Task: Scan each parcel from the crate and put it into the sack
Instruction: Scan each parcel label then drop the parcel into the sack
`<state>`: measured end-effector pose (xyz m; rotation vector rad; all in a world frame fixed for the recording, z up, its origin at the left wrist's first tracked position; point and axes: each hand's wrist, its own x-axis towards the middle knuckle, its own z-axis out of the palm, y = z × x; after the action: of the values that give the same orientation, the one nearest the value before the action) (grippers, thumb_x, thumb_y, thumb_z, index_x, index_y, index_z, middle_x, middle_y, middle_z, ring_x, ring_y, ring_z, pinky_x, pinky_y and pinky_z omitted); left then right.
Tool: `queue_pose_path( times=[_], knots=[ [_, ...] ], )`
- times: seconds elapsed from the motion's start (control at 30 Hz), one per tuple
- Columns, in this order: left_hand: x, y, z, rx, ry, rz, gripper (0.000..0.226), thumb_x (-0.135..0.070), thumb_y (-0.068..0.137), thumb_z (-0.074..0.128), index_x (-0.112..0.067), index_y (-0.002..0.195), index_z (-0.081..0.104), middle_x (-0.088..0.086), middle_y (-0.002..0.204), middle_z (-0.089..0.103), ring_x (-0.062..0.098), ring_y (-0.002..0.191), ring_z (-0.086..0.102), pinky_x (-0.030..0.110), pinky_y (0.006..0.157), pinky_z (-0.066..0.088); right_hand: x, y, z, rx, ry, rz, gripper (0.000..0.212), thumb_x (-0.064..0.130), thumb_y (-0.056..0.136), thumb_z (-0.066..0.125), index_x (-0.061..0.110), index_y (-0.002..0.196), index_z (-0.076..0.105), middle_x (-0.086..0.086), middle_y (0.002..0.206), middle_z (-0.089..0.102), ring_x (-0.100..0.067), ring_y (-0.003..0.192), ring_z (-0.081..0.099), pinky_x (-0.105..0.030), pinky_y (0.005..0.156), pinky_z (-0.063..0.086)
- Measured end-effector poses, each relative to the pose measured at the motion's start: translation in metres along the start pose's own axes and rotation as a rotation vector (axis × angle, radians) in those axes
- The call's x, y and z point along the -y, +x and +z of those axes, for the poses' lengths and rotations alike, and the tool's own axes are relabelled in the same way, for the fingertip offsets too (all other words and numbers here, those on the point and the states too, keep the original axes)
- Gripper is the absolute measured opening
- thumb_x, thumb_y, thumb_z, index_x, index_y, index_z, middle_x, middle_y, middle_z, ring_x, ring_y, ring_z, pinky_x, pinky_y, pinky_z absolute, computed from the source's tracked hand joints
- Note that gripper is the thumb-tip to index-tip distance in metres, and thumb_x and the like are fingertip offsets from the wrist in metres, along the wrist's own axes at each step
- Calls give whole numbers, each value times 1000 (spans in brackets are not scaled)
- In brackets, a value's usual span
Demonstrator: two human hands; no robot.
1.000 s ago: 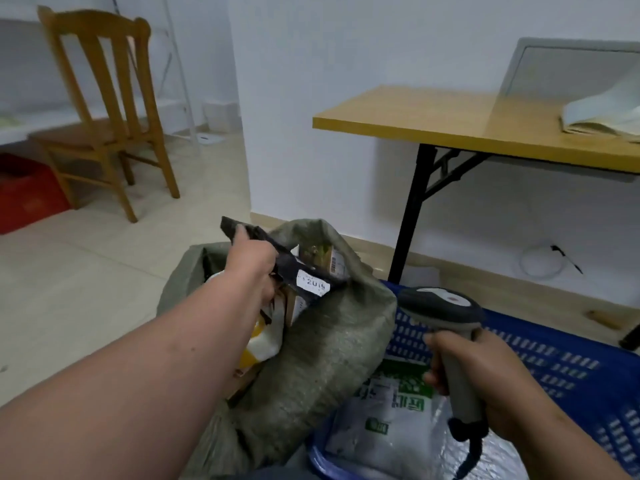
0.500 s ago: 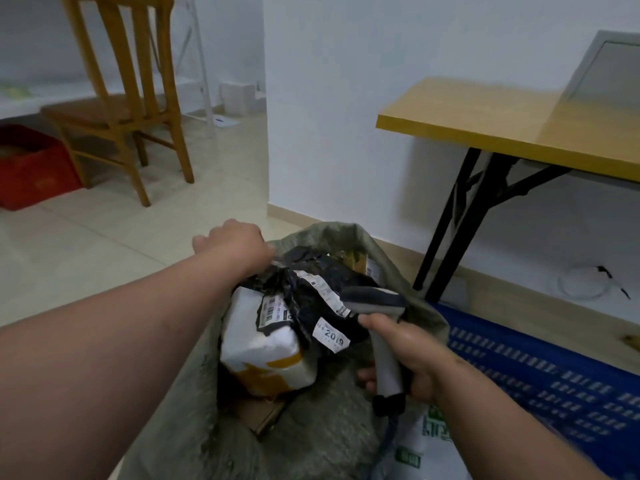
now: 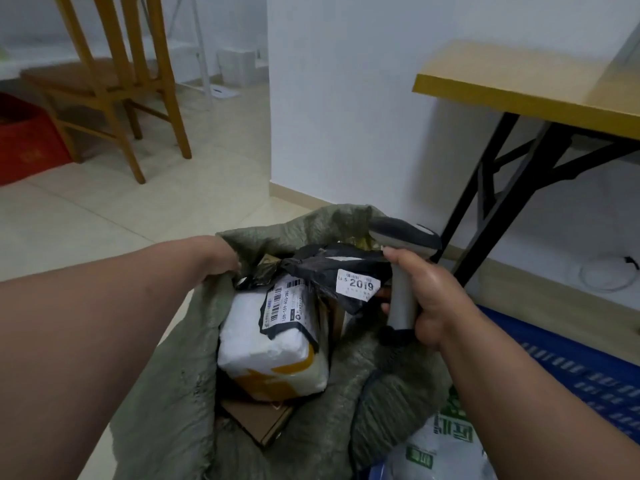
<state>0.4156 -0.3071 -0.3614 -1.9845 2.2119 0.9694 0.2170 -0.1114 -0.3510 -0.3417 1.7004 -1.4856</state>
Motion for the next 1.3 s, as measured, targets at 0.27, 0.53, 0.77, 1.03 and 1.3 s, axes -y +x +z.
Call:
queue_pose_path(
  times=[0.27, 0.53, 0.77, 1.03, 1.3],
  knots=[
    [-3, -5, -47, -470, -394, 247, 42, 0, 89, 45, -14, 124, 65, 7, 96, 63, 29, 90, 59, 39, 82, 53, 20, -7, 34, 130, 31, -37, 12, 30, 87, 71, 20, 93, 66, 1, 66, 72, -15, 52, 68, -23, 45, 48],
    [19, -25, -76, -505, -705, 216, 54, 7, 84, 52, -19, 131, 61, 4, 106, 65, 33, 110, 59, 46, 97, 52, 15, -21, 71, 278, -233, 118, 36, 38, 83, 75, 16, 109, 62, -11, 94, 68, -15, 51, 65, -26, 50, 52],
    [35, -29, -75, -331, -633, 122, 54, 11, 87, 53, -11, 136, 55, 12, 111, 60, 31, 99, 58, 37, 82, 55, 3, -28, 49, 169, -67, 36, 26, 29, 89, 69, 10, 106, 64, -10, 88, 72, -15, 49, 59, -25, 49, 46],
    [16, -46, -49, -479, 101, 263, 58, -42, 87, 61, -36, 143, 45, 6, 149, 37, 35, 134, 32, 51, 105, 34, -8, -51, 4, 95, -85, 60, 24, 25, 89, 69, 6, 103, 66, -12, 81, 71, -18, 52, 61, -25, 47, 47],
    [-15, -88, 20, -25, 401, 574, 78, -73, 84, 49, -47, 152, 19, -3, 161, 20, 32, 146, 19, 57, 114, 24, -22, -80, -24, 83, -136, 64, 20, 28, 88, 71, 13, 101, 67, -12, 89, 71, -18, 56, 64, -28, 54, 48]
  ],
)
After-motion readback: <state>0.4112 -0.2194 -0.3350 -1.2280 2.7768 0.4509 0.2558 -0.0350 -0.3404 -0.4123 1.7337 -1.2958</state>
